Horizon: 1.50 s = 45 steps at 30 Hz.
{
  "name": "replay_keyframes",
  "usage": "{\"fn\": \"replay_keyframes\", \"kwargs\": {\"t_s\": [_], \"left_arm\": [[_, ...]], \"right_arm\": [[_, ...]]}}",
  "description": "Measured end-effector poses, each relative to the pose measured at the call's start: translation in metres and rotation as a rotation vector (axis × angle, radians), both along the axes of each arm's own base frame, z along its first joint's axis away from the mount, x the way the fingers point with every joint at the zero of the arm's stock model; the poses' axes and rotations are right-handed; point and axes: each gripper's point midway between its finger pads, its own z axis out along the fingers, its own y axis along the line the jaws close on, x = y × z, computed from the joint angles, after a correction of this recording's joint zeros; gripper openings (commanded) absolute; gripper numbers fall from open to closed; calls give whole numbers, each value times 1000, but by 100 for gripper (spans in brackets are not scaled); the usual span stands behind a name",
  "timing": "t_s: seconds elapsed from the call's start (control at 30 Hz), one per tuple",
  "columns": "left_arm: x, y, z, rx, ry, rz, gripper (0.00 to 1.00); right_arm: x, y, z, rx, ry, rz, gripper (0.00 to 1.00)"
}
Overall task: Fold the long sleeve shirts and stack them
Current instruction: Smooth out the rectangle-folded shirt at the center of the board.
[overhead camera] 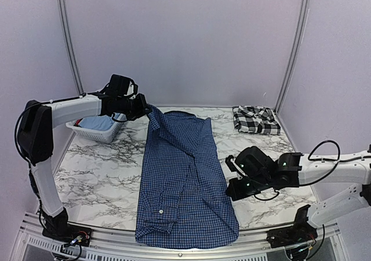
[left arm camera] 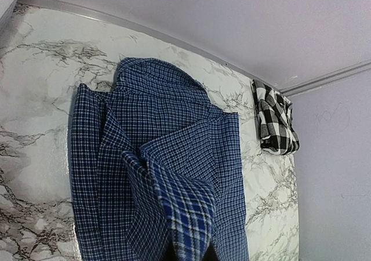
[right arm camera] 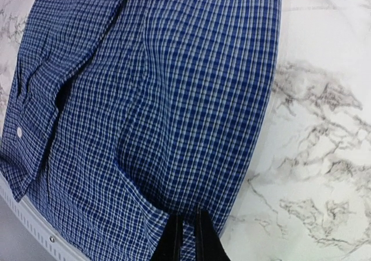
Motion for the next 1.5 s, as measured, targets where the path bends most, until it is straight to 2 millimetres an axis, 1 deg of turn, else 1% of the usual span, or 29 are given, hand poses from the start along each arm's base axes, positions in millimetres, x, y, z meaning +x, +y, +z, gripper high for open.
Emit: {"fn": "replay_keyframes", "kwargs": {"t_s": [0.03, 0.1, 0.2, 0.27, 0.37, 0.47, 0.63, 0.77, 0.83, 0.93, 1.07, 1.13, 1.3, 1.4, 1.5], "left_arm": [[0, 0, 0, 0, 0, -1, 0], [0, 0, 0, 0, 0, -1, 0], [0, 0, 0, 0, 0, -1, 0], [0, 0, 0, 0, 0, -1, 0], [0, 0, 0, 0, 0, -1, 0], [0, 0, 0, 0, 0, -1, 0], [0, 0, 0, 0, 0, -1, 0], [0, 0, 0, 0, 0, -1, 0], [0, 0, 0, 0, 0, -1, 0], [0, 0, 0, 0, 0, -1, 0], [0, 0, 0, 0, 0, -1, 0], [0, 0, 0, -1, 0, -1, 0], [0, 0, 0, -1, 0, -2, 0], [0, 0, 0, -2, 1, -3, 0], [-1, -1, 0, -3, 2, -4, 0]], "right_arm": [[6, 2, 3, -2, -14, -5, 5], [16, 6, 2, -29, -23, -4, 4], [20, 11, -13, -94, -6, 26, 4], [17, 10, -27, -139, 20, 60, 4], [6, 9, -40, -187, 52, 118, 4], [-8, 13, -42, -193, 79, 189, 5], [-36, 27, -36, -133, 138, 307, 6], [-51, 37, -28, -76, 183, 376, 8], [-57, 43, -25, -53, 199, 401, 8], [-61, 53, -18, -23, 202, 426, 13], [-55, 58, -11, -21, 172, 414, 25], [-50, 56, -8, -32, 147, 392, 26], [-30, 41, -6, -96, 79, 286, 25], [-21, 33, -14, -149, 57, 243, 24], [-18, 29, -30, -207, 65, 231, 23]]}}
